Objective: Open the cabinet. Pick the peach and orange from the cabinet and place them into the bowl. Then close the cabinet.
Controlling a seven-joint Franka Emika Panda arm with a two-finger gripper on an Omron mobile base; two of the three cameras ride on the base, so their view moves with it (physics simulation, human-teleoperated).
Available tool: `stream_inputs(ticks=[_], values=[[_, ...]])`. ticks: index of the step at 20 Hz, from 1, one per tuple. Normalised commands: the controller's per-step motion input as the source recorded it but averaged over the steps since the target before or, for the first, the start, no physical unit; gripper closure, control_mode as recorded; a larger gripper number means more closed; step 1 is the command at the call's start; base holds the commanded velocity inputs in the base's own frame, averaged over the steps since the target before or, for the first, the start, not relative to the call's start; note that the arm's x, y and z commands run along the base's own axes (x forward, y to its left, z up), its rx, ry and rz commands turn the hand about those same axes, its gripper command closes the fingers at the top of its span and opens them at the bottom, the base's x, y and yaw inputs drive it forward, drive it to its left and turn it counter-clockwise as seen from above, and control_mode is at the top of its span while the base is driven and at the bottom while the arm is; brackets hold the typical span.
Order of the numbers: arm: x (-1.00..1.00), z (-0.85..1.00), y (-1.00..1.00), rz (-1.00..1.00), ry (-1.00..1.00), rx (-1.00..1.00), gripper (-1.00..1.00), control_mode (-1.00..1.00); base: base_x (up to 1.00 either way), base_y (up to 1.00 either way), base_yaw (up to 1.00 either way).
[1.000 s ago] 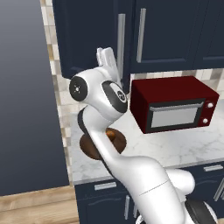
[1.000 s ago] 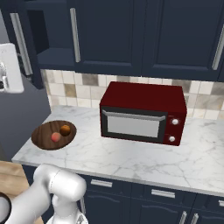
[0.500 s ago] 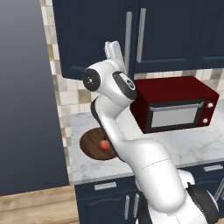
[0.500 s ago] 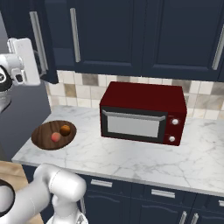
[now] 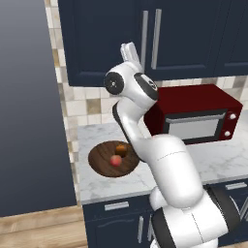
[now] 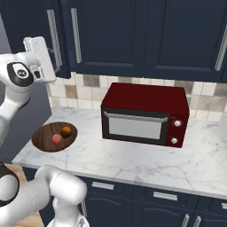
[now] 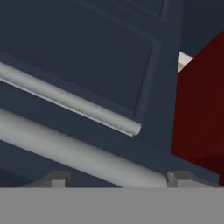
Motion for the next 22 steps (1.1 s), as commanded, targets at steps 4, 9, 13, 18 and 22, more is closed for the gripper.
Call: stream_inputs(ticks=[4,9,13,18,22], values=[[0.61,-0.01,-0.01,0.02,0.0,0.0,-1.0,-1.0,0.0,0.0,0.0],[0.53,0.0,-0.02,0.01,0.0,0.0,-1.0,-1.0,0.0,0.0,0.0],[0.56,0.0,-0.06,0.01,0.0,0.0,-1.0,-1.0,0.0,0.0,0.0],[0.5,0.0,-0.14,0.01,0.0,0.0,-1.0,-1.0,0.0,0.0,0.0],[0.37,-0.15,-0.14,0.0,0.0,0.0,-1.0,-1.0,0.0,0.0,0.0]])
